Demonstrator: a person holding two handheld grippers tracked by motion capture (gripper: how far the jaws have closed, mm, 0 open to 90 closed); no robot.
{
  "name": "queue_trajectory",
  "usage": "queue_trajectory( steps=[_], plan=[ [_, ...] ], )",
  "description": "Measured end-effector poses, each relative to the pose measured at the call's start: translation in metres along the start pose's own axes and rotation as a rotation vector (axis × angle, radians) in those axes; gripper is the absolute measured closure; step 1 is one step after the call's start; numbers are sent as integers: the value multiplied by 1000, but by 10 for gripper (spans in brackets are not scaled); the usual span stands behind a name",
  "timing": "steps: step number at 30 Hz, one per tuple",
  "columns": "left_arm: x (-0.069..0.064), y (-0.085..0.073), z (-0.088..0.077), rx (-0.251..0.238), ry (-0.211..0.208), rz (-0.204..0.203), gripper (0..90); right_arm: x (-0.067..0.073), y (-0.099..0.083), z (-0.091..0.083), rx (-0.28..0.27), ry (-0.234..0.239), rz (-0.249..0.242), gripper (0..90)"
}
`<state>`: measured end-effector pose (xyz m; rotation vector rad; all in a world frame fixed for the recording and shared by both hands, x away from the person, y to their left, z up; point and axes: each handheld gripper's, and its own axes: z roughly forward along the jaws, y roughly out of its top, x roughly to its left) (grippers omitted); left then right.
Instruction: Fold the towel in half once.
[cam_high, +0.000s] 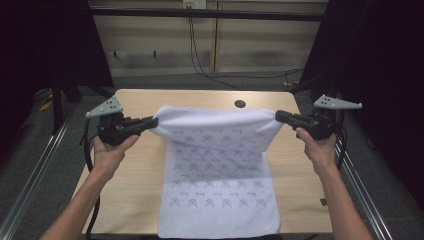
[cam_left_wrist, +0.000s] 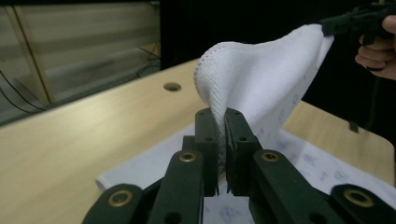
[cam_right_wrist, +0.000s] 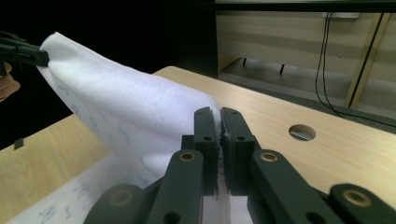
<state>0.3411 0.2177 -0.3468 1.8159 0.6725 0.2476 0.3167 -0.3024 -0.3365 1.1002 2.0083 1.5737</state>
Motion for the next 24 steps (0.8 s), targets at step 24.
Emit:
queue_trajectory(
  steps=[24],
  plan=[
    [-53,-138,4,309,-167,-47,844,63,-148,-57,279,86,32,841]
  ],
)
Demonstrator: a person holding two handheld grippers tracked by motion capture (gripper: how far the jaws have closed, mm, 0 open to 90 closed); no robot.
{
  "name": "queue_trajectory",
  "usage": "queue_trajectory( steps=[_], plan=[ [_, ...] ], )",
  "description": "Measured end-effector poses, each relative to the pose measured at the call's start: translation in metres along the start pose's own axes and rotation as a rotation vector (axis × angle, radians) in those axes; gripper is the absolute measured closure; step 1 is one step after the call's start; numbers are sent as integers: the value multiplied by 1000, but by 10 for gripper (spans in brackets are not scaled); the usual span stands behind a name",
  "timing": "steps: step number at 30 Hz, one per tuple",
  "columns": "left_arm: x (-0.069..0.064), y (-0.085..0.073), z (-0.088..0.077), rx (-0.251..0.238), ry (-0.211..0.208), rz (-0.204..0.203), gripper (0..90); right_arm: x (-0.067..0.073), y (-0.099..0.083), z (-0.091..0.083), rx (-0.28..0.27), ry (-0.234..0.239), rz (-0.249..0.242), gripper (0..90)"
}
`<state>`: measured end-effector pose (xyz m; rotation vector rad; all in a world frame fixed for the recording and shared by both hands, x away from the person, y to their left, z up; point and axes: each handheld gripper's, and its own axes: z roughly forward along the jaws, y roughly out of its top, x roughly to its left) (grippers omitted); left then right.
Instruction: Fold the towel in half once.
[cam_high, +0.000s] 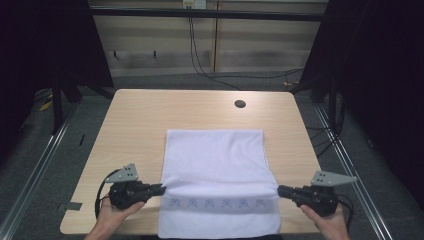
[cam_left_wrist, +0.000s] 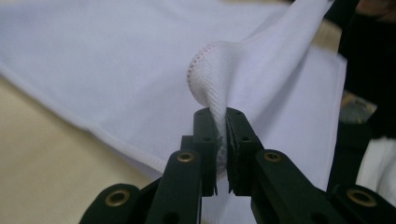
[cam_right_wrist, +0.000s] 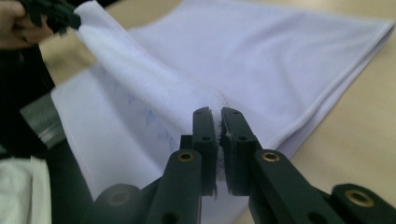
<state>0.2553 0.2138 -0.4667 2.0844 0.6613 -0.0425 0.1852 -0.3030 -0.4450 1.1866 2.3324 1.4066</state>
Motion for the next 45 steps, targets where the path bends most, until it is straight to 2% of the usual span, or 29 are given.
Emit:
queue_trajectory(
  steps=[1,4,6,8,10,11,13,14,15,17,18,19,20,23,25,26,27,28,29,31,32,33,36,37,39,42,43,44,45],
  plan=[
    [0,-4,6,58,7,-3,841,1,-7,5,57,-2,-5,837],
    [0,-9,15,143,-8,1,779,2,-26,18,170,23,5,795],
    [2,-8,14,117,-28,-5,698,3,-30,20,213,15,17,740],
    [4,-4,10,52,-39,-20,627,4,-26,19,191,23,9,659],
    [5,-1,10,27,-31,-16,592,5,-23,19,185,14,14,612],
    [9,7,14,23,-14,-9,512,5,-17,24,182,-11,-26,580],
    [12,11,19,26,-4,-7,503,3,-12,30,193,-2,-44,570],
    [18,16,30,57,14,-7,501,2,-2,42,178,-5,-58,563],
    [18,16,30,57,14,-7,501,2,-2,42,178,-5,-58,563],
    [22,17,40,100,4,-6,514,1,8,54,170,18,-67,563],
    [22,16,43,119,-7,0,525,1,13,66,176,52,-72,571],
    [21,16,45,132,-21,-3,525,1,13,66,176,52,-72,571],
    [20,15,44,127,-54,1,611,4,13,76,202,84,-74,575],
    [16,12,40,135,-79,21,804,9,9,83,246,106,-84,584],
    [14,11,39,136,-83,24,826,11,6,84,268,107,-86,585],
    [10,9,35,130,-112,24,831,14,0,83,296,119,-86,629],
    [10,9,35,130,-112,24,831,16,-3,83,302,118,-89,667],
    [4,9,30,117,-124,41,831,16,-3,83,302,118,-89,667],
    [4,9,30,117,-124,41,832,19,-7,80,302,124,-86,751],
    [-3,8,25,96,-137,47,835,20,-8,78,296,120,-92,794],
    [-9,7,21,90,-161,59,835,22,-9,75,279,112,-104,824],
    [-17,2,17,99,-165,70,836,28,-11,62,241,145,-94,873],
    [-23,-4,13,111,-180,79,832,37,-19,46,226,181,-88,884],
    [-28,-9,8,119,-213,93,830,40,-22,42,225,185,-85,884],
    [-32,-12,3,124,-240,90,792,45,-27,36,233,190,-89,839],
    [-29,-12,-2,65,-294,72,693,46,-26,29,201,190,-67,724],
    [-25,-10,-4,33,-293,65,662,44,-23,30,185,183,-56,681],
    [-25,-10,-4,33,-293,65,640,42,-20,31,161,152,-56,622],
    [-12,-5,-4,-27,-249,43,638,39,-17,33,133,116,-62,607]
  ],
)
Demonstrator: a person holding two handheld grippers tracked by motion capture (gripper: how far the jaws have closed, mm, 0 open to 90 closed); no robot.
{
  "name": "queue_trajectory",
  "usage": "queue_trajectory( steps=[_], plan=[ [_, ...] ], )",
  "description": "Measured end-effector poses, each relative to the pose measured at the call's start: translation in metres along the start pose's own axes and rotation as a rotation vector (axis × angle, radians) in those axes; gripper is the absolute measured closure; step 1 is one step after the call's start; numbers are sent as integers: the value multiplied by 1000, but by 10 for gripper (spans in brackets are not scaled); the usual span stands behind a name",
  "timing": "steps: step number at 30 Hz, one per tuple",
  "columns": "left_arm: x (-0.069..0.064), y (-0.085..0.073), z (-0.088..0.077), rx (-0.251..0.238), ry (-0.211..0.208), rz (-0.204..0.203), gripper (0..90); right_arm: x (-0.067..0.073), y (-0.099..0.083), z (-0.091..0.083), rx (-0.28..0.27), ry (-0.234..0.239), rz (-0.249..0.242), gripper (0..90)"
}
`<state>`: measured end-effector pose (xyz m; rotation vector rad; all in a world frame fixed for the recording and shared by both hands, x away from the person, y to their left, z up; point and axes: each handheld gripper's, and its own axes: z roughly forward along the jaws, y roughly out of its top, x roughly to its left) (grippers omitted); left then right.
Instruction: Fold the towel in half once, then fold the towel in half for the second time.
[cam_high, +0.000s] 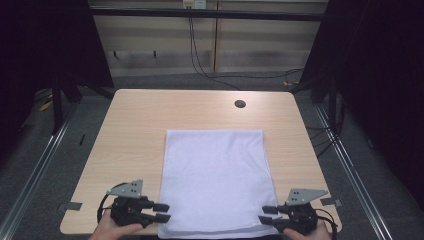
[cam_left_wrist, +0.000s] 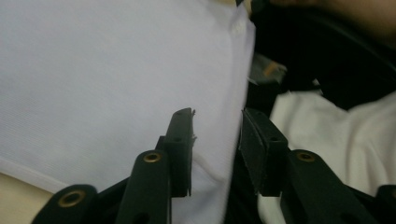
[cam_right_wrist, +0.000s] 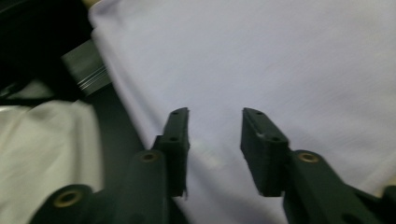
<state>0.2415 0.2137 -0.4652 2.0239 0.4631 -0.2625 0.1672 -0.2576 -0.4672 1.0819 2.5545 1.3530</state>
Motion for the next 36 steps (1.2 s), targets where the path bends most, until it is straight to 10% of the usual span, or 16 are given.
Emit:
queue_trajectory(
  steps=[2,10,19,24,36],
  plan=[
    [19,6,3,10,96,-8,681,-14,10,10,0,-36,-11,583],
    [87,38,38,91,235,-98,667,-67,50,56,47,-115,-12,542],
    [119,43,50,141,345,-75,692,-114,74,90,101,-219,-6,591],
    [108,36,53,119,420,-50,848,-111,74,94,96,-260,-60,672],
    [72,23,51,171,331,-39,883,-79,43,68,108,-184,-43,716]
  ],
)
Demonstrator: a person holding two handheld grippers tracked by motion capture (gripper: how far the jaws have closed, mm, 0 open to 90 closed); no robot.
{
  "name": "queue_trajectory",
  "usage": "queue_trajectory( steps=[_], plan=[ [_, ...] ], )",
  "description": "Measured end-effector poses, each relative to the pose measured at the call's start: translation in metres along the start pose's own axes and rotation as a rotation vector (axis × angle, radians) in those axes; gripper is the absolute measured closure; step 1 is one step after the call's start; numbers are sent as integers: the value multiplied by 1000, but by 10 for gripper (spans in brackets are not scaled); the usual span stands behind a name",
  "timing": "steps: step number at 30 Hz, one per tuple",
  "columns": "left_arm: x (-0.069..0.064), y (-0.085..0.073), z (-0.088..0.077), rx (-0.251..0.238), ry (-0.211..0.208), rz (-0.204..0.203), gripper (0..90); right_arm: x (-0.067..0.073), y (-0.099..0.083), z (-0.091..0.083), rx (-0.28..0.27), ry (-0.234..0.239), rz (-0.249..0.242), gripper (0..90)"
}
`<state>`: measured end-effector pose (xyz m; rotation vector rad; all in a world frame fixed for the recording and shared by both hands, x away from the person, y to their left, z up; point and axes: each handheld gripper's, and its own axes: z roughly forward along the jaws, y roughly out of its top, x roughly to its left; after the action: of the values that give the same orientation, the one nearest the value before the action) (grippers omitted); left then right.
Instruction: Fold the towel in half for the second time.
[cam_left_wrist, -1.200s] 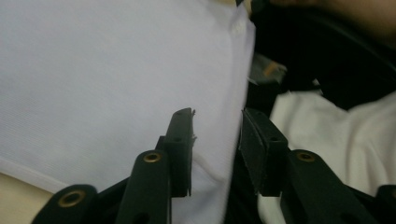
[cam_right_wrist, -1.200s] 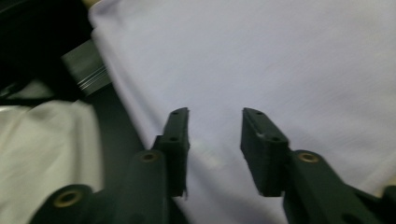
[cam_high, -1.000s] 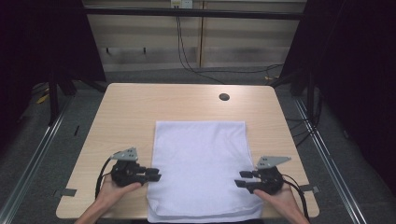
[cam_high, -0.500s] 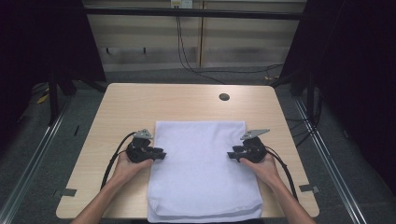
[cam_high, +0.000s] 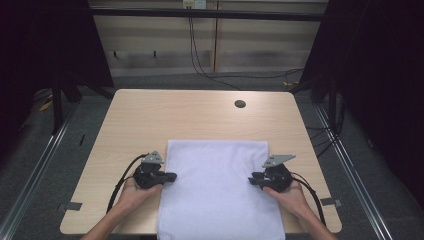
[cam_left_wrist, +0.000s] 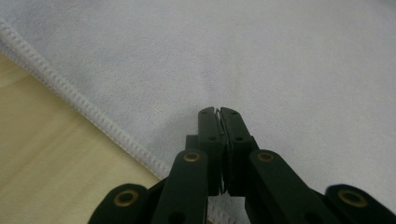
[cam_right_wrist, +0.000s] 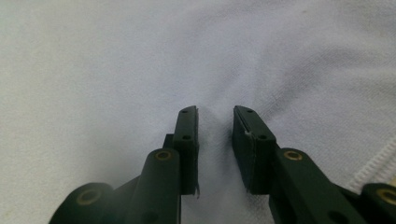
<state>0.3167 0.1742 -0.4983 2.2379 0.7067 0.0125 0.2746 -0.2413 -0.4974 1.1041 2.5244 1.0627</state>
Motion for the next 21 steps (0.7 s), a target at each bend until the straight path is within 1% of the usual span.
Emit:
queue_trajectory(
  steps=[1,2,3,4,6,7,9,11,12,13,14,15,16,17,18,19,20,21],
  plan=[
    [-4,-2,-1,0,-7,-3,883,1,-5,-4,-8,22,8,716],
    [-7,-4,-1,1,-20,1,883,2,-8,-7,-1,35,18,715],
    [-12,-6,-4,14,-26,14,883,3,-11,-10,0,59,13,711],
    [-15,-7,-4,18,-31,18,883,5,-15,-14,2,75,2,699],
    [-22,-10,-7,29,-48,24,883,8,-20,-18,0,86,2,698],
    [-28,-14,-10,36,-54,27,882,9,-21,-19,3,89,2,696],
    [-32,-19,-13,41,-87,9,882,17,-26,-23,3,82,-10,691],
    [-36,-24,-16,55,-132,-28,882,22,-28,-24,-1,81,-10,691],
    [-39,-26,-18,59,-135,-28,881,25,-29,-25,1,86,-13,691],
    [-42,-26,-19,60,-128,-19,881,26,-30,-26,2,87,-13,691],
    [-43,-26,-21,70,-129,-19,879,27,-30,-26,4,93,-8,688],
    [-43,-25,-23,61,-133,-18,869,27,-30,-26,10,106,-2,680],
    [-42,-24,-25,36,-131,-17,848,28,-28,-27,22,98,-8,658],
    [-39,-21,-27,17,-131,-21,824,27,-27,-28,16,89,-9,631],
    [-34,-18,-29,-1,-121,-24,800,23,-24,-30,-4,82,-3,621],
    [-28,-14,-30,-20,-93,-20,777,18,-20,-34,-35,54,8,624],
    [-22,-9,-32,-48,-71,-10,761,12,-16,-38,-59,23,10,657],
    [-14,-4,-32,-63,-60,-10,755,4,-12,-41,-73,-10,-5,669]
  ],
)
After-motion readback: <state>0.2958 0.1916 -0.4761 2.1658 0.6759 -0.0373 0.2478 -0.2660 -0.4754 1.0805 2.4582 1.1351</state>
